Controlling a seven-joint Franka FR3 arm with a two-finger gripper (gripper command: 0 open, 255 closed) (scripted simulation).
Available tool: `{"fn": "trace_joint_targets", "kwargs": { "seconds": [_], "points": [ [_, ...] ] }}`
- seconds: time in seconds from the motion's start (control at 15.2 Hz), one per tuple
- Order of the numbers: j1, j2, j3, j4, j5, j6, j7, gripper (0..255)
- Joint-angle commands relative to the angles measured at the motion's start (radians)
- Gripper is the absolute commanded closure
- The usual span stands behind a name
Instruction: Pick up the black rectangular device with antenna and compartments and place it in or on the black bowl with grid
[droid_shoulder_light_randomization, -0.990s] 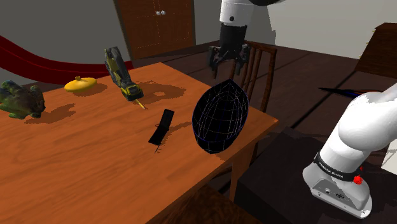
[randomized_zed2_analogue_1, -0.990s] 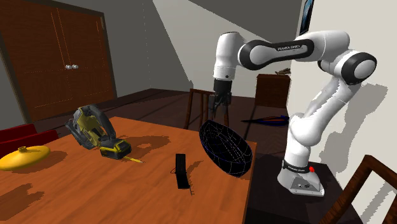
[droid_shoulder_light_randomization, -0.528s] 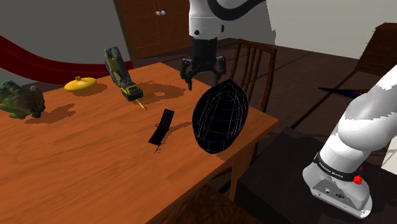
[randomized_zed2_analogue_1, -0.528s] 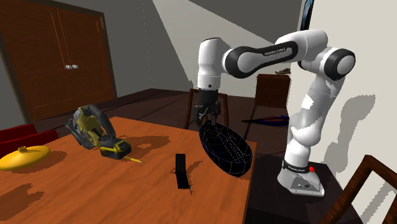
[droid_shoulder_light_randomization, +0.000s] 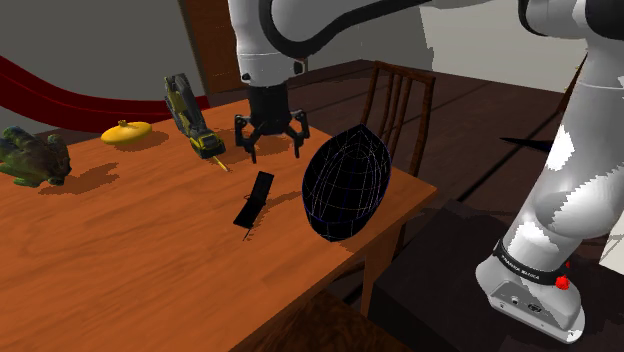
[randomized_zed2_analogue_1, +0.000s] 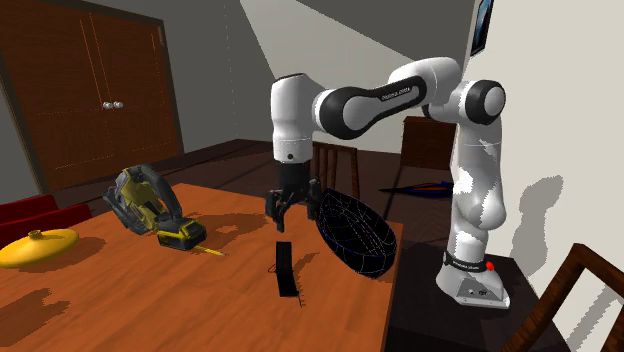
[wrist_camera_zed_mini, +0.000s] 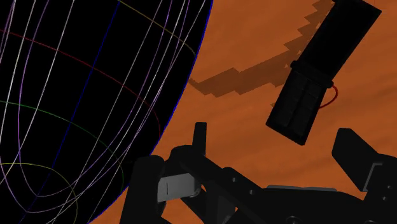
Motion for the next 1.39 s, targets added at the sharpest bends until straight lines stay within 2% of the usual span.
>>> {"fn": "trace_joint_targets", "kwargs": {
  "seconds": [0.0, 0.2, 0.73, 1.19, 1.25, 1.32],
  "points": [
    [0.038, 0.097, 0.007, 0.082, -0.049, -0.015, 0.076, 0],
    [0.106, 0.232, -0.002, 0.221, -0.109, -0.053, 0.159, 0],
    [0.102, 0.237, -0.007, 0.124, -0.114, 0.047, 0.164, 0],
    [0.102, 0.237, -0.007, 0.125, -0.114, 0.046, 0.164, 0],
    [0.102, 0.237, -0.007, 0.125, -0.114, 0.046, 0.164, 255],
    [0.102, 0.237, -0.007, 0.125, -0.114, 0.046, 0.164, 255]
  ]
}}
